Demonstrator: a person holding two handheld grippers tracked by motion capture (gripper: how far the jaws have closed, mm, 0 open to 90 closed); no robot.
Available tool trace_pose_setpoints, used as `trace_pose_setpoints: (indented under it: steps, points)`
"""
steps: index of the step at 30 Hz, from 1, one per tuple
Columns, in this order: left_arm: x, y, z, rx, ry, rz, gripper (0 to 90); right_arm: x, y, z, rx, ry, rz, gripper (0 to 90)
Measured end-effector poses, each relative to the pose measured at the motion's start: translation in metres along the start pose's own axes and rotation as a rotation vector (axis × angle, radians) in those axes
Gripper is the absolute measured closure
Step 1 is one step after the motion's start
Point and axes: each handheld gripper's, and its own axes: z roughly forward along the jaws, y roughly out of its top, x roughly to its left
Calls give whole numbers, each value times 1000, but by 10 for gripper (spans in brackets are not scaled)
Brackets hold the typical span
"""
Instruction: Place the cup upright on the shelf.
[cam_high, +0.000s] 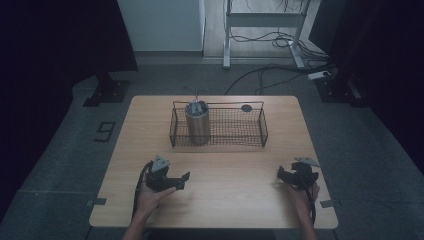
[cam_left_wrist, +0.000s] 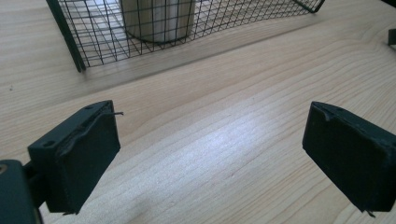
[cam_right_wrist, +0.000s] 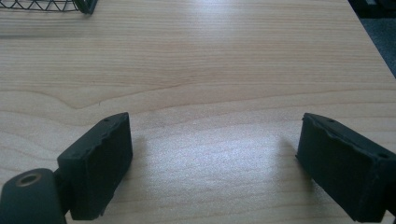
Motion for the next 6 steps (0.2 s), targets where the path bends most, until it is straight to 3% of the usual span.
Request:
trace_pose_setpoints:
  steps: [6]
  points:
    - [1, -1, 0, -2, -4, -3, 39, 0, 0, 0, 2, 0, -1, 101]
